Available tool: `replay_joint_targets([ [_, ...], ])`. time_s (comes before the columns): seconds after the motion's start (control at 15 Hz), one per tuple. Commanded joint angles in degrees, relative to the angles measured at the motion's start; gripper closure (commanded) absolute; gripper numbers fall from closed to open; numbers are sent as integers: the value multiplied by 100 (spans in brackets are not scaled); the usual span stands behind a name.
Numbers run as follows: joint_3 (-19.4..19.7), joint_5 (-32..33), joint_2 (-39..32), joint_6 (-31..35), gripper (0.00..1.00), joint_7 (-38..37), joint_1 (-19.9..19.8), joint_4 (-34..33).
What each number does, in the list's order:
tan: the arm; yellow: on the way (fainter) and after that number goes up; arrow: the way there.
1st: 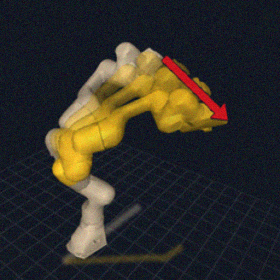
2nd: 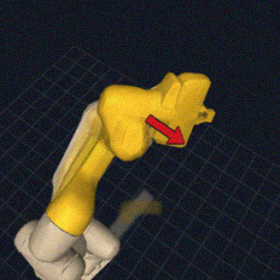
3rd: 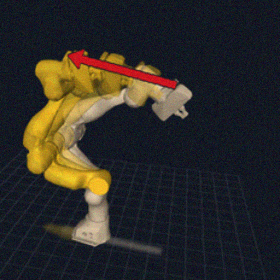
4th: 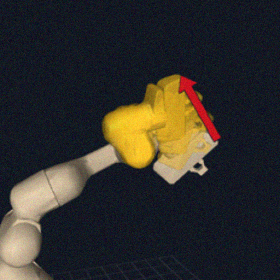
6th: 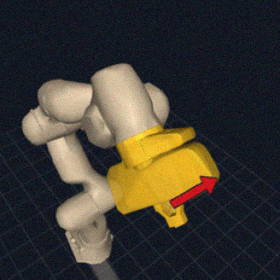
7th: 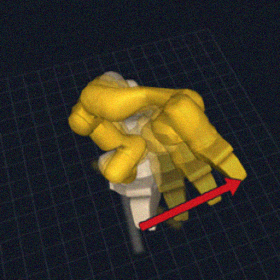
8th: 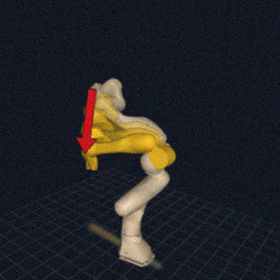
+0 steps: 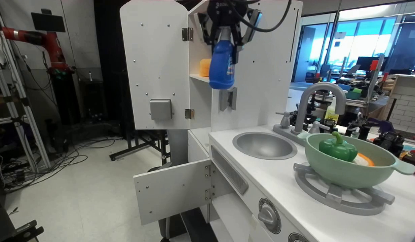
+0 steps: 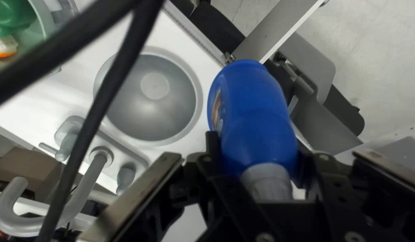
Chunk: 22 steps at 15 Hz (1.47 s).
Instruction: Open the left top cabinet door, then put the blue bottle and the green pepper in the bottom compartment of the cabinet
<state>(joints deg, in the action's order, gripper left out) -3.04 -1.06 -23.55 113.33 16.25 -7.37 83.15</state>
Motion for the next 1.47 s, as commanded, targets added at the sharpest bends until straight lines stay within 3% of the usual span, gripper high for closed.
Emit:
replay_joint_targets([
  [0.0,27,143,1167,-75,77,235,244,1433],
  [0.33,-184,642,2183,179,77,-294,941,2946],
  [0.67,-707,1450,2232,1225,77,-2219,1711,3898],
  [0.8,-791,2106,1823,1618,77,-3074,1887,3848],
  [1.0,-623,3083,1193,1941,77,-4083,2037,3565],
  [1.4,17,4292,-36,2123,77,-5108,2265,2374],
])
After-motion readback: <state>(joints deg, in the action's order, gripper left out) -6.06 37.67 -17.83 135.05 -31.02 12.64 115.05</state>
